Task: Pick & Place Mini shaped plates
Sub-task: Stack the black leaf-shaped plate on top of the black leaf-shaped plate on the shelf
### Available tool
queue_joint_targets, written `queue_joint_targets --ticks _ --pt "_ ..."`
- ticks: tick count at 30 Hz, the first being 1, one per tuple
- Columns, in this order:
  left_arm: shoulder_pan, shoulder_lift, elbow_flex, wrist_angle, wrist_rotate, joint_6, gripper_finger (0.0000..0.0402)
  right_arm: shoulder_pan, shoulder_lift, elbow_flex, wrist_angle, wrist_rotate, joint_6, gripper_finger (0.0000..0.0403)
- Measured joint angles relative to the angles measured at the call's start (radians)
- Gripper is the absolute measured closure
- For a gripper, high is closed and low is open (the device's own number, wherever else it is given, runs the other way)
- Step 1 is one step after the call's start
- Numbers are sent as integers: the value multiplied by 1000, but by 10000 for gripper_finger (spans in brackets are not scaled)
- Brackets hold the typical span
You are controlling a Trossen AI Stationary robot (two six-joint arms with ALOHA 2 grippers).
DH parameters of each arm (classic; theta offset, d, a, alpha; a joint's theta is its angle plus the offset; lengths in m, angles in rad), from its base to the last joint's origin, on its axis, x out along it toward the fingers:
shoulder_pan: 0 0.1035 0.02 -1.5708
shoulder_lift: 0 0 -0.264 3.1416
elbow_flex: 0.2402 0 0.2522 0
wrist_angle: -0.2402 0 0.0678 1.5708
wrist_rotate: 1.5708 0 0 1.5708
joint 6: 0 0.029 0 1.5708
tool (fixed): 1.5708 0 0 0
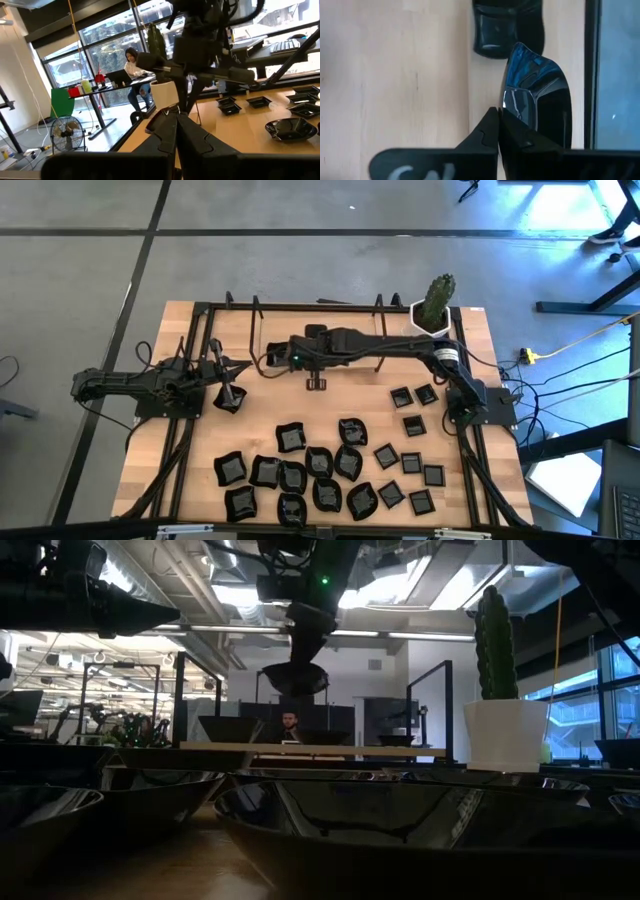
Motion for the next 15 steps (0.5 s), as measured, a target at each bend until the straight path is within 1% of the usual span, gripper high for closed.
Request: queue_joint_targets --ticks 2,5,7,12,15 --pt "0 0 0 0 0 0 394 -1 0 -13 8 10 66 400" --pt "0 0 0 0 0 0 394 -18 0 -14 15 29 269 400" --pt "0 0 0 0 0 0 397 -29 -1 -14 15 29 357 400" --pt "0 0 0 0 0 -3 399 -39 8 -13 -3 37 516 400" --pt "0 0 0 0 0 -7 396 -40 31 -14 -20 33 546 400"
